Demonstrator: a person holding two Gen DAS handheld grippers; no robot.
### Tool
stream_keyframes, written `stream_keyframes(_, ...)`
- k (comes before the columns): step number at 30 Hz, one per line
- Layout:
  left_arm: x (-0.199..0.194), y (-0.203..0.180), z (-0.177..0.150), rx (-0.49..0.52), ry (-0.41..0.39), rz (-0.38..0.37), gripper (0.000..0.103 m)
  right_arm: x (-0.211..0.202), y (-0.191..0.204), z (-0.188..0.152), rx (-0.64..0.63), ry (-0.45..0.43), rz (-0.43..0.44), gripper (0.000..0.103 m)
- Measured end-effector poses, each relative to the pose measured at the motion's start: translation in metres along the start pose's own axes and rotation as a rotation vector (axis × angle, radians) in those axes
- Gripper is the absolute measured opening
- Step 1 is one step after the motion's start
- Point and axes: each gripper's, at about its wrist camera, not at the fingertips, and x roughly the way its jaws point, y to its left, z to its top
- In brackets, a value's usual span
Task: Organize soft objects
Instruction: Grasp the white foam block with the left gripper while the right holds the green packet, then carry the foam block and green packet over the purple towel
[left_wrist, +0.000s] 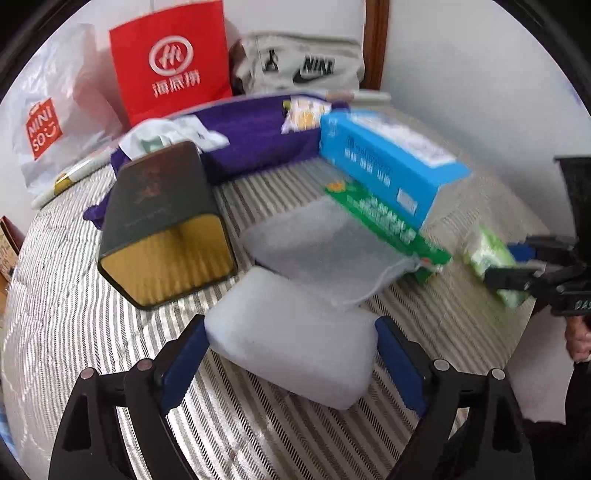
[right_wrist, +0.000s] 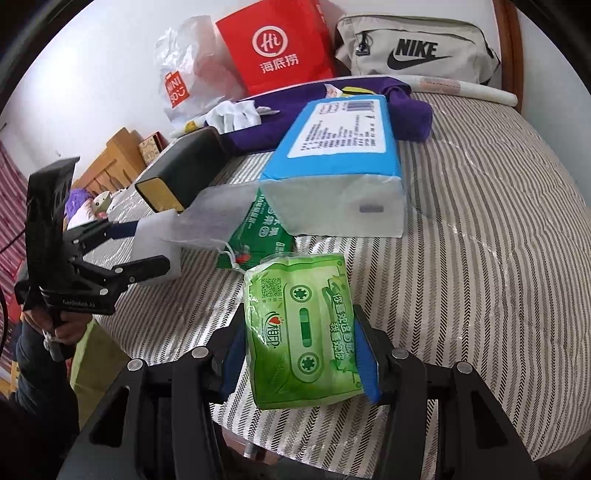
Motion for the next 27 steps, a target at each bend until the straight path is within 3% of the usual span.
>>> stream_keyframes(11, -0.011, 0.008, -0.003, -0.029, -0.044, -0.005, 0.086, 0.000, 0.001, 0.001, -0.010, 0.002, -0.008, 0.052)
stream_keyframes(27, -0.051, 0.041, -0.002, -0.211, -0.108, -0.017, 0.086, -0.028, 0.007, 0.016, -0.009, -0.054, -0.059, 0.052)
